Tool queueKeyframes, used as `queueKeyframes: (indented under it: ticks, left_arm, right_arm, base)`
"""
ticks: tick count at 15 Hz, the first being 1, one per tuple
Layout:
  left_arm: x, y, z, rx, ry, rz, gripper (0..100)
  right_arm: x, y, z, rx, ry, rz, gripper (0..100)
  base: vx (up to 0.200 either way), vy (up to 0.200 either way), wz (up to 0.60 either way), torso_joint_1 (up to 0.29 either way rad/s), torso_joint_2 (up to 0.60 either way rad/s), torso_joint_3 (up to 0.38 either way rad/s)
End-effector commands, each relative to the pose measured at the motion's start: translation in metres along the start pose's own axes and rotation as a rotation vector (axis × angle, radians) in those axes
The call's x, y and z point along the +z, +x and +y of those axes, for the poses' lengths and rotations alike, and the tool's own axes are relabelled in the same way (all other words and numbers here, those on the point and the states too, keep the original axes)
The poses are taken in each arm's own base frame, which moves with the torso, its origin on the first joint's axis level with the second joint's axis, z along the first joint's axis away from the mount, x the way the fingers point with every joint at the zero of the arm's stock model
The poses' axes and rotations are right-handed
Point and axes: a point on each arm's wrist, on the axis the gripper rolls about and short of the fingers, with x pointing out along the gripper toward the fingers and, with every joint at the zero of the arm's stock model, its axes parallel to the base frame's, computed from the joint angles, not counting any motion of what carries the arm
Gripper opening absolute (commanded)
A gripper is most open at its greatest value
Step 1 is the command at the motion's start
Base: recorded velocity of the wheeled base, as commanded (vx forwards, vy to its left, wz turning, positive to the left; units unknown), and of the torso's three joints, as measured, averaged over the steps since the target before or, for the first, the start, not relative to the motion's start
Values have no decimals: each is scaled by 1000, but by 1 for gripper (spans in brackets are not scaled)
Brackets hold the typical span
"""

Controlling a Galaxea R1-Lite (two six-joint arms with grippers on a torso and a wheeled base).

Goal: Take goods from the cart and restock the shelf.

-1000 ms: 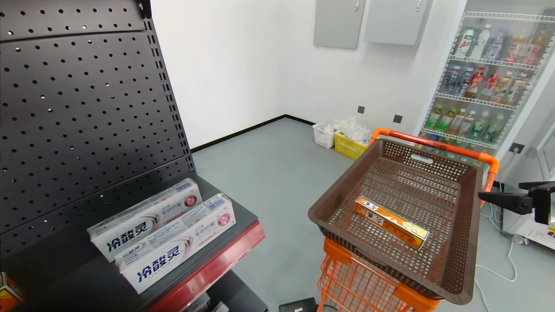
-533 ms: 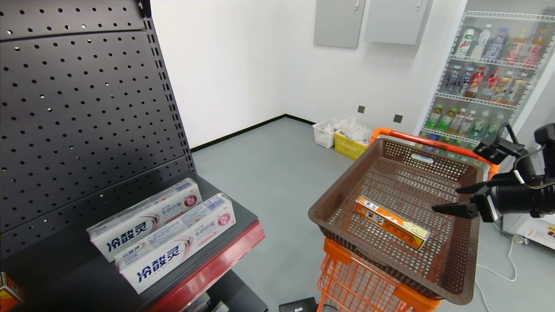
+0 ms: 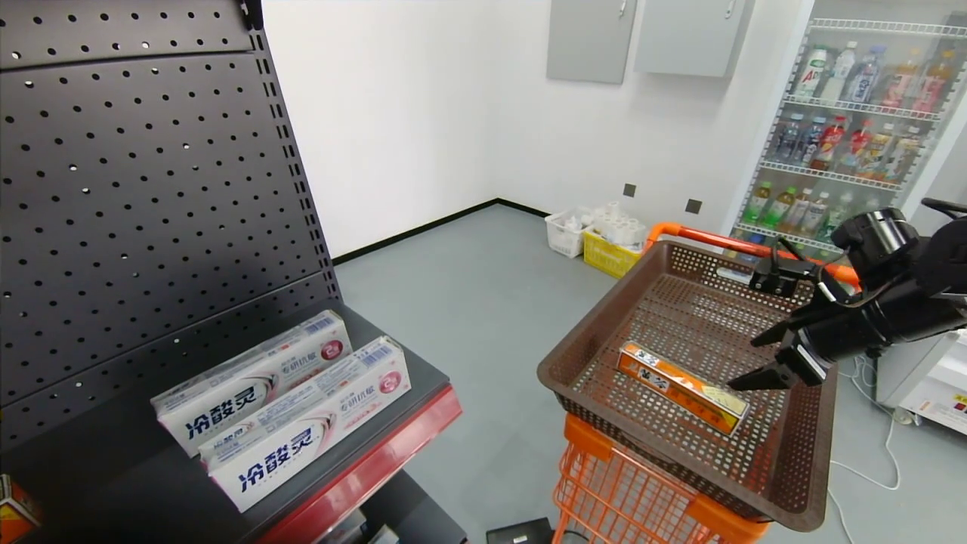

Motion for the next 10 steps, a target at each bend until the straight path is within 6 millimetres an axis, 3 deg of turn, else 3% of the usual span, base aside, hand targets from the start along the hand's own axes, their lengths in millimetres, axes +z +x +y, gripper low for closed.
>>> queueKeyframes:
  ticks: [1,3,10]
  left_arm:
    - [0,0,0,1,0,0,100]
    - [0,0,0,1,0,0,100]
    - [0,0,0,1,0,0,100]
  right_arm:
    - [2,29,-14,25,-3,25,100]
    - [7,44,-24,26,-2,24,100]
    - [16,96,-24,41,-13,-14,100]
  base:
    - [0,0,0,0,0,0]
    - [0,0,0,0,0,0]
    - [0,0,0,0,0,0]
